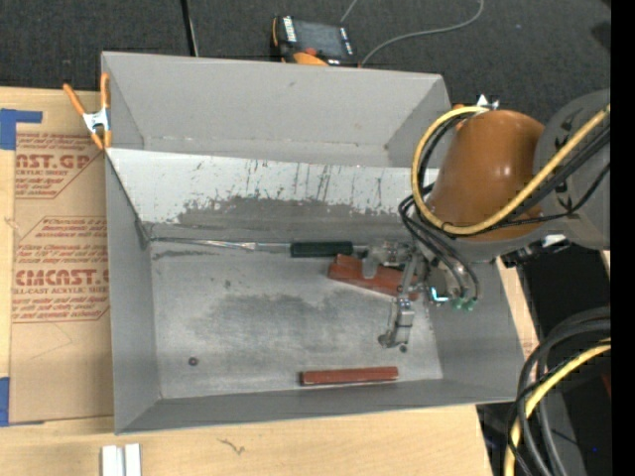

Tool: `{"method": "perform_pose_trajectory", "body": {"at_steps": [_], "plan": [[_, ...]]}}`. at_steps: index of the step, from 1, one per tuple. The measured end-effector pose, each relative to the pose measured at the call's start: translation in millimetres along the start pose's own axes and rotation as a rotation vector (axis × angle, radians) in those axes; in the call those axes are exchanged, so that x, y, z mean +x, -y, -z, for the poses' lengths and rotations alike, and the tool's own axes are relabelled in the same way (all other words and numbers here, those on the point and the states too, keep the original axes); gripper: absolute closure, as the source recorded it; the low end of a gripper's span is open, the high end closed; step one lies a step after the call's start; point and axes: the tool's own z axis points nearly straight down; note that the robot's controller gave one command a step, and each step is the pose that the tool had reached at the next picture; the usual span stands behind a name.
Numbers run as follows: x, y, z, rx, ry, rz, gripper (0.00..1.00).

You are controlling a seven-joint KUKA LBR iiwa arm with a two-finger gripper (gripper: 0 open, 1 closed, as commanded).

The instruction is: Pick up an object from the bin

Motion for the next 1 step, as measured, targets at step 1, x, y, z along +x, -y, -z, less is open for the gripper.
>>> {"method": "perform_pose_trajectory", "body": {"at_steps": [1], "plan": [[-56.0, 28.5, -24.5, 0.001, 0.011, -0.047, 0.00]]}}
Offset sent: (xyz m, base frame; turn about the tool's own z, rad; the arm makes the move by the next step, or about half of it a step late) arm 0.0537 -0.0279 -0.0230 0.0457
